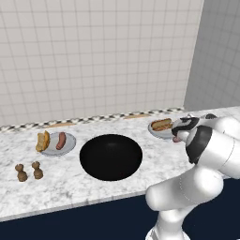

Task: Place one bun and one sausage from the bowl on each plate.

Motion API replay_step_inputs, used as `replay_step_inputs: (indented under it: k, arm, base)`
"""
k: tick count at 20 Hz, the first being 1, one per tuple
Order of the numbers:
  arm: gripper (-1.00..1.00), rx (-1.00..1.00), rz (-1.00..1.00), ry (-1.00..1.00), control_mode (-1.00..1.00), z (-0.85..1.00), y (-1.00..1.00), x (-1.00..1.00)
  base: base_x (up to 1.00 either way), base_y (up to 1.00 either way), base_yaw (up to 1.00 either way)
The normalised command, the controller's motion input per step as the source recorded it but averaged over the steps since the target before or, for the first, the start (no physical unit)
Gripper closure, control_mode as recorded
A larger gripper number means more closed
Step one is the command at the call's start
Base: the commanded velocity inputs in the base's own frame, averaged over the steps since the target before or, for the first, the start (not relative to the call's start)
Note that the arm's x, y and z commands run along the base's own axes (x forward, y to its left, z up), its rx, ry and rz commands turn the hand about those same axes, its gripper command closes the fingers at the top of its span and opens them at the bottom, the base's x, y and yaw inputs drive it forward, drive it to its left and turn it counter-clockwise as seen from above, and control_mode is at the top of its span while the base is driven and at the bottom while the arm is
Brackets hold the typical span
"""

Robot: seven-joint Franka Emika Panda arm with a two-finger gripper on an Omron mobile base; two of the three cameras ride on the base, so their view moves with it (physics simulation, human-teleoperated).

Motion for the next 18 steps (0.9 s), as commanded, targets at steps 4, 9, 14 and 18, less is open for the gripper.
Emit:
replay_step_inputs:
  k: [4, 9, 14, 18]
  arm:
    - [1.00, 0.02, 0.00, 0.14, -1.00, 0.48, 0.00, 0.03]
    - [1.00, 0.07, 0.00, 0.22, -1.00, 0.68, 0.00, 0.02]
    - [1.00, 0.07, 0.00, 0.07, -1.00, 0.07, 0.00, 0.41]
    - [1.00, 0.10, 0.00, 0.00, -1.00, -0.15, 0.01, 0.39]
  base:
    - [0.00, 0.00, 0.00]
    - [0.00, 0.00, 0.00]
    - [0.00, 0.00, 0.00]
    - [0.00, 0.00, 0.00]
